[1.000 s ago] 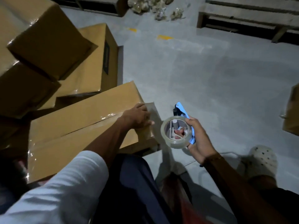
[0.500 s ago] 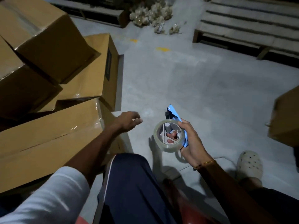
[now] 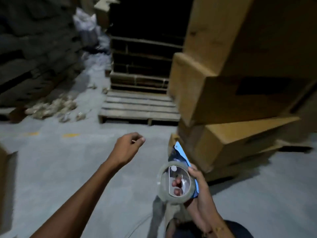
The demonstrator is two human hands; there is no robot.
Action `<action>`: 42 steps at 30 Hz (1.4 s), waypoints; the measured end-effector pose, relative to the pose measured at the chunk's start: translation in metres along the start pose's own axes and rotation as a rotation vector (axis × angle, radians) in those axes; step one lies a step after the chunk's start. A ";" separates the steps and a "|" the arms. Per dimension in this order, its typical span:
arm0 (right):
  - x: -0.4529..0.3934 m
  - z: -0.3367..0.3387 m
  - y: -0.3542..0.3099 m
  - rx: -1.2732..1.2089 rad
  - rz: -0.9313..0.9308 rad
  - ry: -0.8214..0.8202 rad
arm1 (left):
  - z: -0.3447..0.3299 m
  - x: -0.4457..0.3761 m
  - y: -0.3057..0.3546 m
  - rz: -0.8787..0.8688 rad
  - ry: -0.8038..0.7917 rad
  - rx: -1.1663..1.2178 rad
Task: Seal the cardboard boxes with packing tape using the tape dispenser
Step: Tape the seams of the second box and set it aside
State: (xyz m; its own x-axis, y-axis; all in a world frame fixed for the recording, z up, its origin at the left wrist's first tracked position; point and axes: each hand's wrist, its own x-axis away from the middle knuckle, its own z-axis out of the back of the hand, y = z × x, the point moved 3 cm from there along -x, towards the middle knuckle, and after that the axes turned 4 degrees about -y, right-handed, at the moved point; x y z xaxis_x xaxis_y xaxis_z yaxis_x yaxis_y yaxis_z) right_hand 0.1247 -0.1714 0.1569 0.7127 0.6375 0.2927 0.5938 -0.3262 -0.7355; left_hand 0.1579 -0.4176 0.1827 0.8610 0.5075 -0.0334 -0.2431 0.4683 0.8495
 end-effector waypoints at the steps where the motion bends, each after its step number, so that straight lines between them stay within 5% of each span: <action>1: 0.009 0.005 -0.020 -0.016 0.049 0.014 | -0.007 -0.005 0.025 -0.042 -0.005 0.013; 8: 0.033 0.018 -0.146 0.097 0.340 0.170 | -0.018 -0.047 0.179 -0.306 0.062 0.075; 11: 0.038 0.016 -0.191 0.149 0.439 0.098 | -0.005 -0.068 0.236 -0.395 0.143 0.092; 17: 0.031 0.004 -0.247 0.113 0.588 0.059 | 0.030 -0.103 0.369 -0.747 0.345 -0.257; 22: 0.023 -0.008 -0.252 0.120 0.602 -0.002 | 0.053 -0.139 0.454 -0.733 0.442 -0.393; 27: 0.014 -0.021 -0.258 0.062 0.599 0.010 | 0.044 -0.162 0.461 -0.459 0.301 -0.068; 33: 0.002 -0.023 -0.265 -0.021 0.603 0.012 | 0.033 -0.169 0.462 -0.587 0.450 -0.001; 39: -0.005 -0.018 -0.270 -0.205 0.569 -0.036 | 0.030 -0.168 0.469 -0.659 0.158 0.191; 42: -0.002 -0.017 -0.274 -0.249 0.551 -0.041 | 0.025 -0.160 0.480 -0.650 0.194 0.224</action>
State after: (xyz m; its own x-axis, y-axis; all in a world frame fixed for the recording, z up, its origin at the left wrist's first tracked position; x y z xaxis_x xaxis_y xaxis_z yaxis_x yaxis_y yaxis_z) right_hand -0.0326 -0.0952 0.3682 0.9283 0.3525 -0.1180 0.2141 -0.7665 -0.6056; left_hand -0.0852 -0.2923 0.6086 0.7005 0.3053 -0.6451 0.4078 0.5706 0.7128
